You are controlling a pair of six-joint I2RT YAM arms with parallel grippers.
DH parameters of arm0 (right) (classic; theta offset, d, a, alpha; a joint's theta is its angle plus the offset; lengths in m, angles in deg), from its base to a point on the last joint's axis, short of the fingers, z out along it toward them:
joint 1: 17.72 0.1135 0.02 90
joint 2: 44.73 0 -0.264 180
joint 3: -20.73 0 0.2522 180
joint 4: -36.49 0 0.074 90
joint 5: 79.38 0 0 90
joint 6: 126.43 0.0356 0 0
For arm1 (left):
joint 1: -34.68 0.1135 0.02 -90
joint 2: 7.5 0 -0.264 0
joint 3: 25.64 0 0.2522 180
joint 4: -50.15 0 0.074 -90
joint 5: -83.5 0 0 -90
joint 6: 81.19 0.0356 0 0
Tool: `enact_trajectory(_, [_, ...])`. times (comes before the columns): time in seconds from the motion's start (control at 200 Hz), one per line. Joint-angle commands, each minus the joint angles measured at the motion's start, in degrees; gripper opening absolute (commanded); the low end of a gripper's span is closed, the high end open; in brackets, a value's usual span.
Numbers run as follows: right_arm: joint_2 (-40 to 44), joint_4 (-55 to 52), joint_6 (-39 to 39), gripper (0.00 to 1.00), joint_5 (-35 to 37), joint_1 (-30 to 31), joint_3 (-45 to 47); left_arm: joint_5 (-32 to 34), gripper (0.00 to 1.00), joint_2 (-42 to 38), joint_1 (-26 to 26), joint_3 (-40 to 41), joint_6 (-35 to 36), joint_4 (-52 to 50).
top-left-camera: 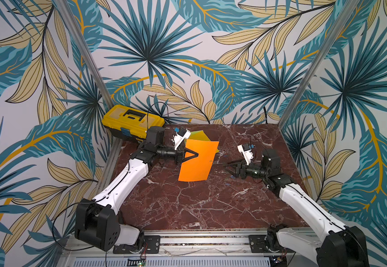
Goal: Unclip the paperclips from the documents
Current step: Place the paper clip at the center of the board, then adjust the document.
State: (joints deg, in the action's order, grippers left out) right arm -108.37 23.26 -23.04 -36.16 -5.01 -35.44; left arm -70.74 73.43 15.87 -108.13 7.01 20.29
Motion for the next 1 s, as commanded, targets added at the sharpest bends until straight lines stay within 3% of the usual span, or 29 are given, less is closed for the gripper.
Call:
enact_trajectory(0.0, [0.93, 3.7, -1.84, 0.68, -4.29, 0.21, -1.42, -3.75, 0.0, 2.18, -1.21, -3.39, 1.38, 0.01])
enact_trajectory(0.29, [-1.04, 7.05, -1.41, 0.73, -4.92, 0.21, -3.95, -8.3, 0.0, 5.84, -3.34, -6.76, 2.08, 0.01])
enact_trajectory(0.511, [-4.3, 18.49, 4.86, 0.73, -9.82, 0.47, -4.35, -9.55, 0.0, 5.91, -3.68, -6.44, 2.41, 0.06])
enact_trajectory(0.756, [-7.78, 23.18, 7.59, 0.73, -12.51, 1.95, -5.84, -10.19, 0.0, 5.65, -3.87, -5.77, 2.75, 0.02])
enact_trajectory(0.876, [-8.54, 23.49, 8.02, 0.67, -13.2, 2.94, -6.39, -9.46, 0.0, 5.76, -3.87, -5.36, 2.81, 0.01])
enact_trajectory(0.991, [-8.14, 23.5, 8.62, 0.54, -13.25, 3.28, -6.2, -8.03, 0.0, 5.52, -3.87, -4.66, 3.14, 0.01])
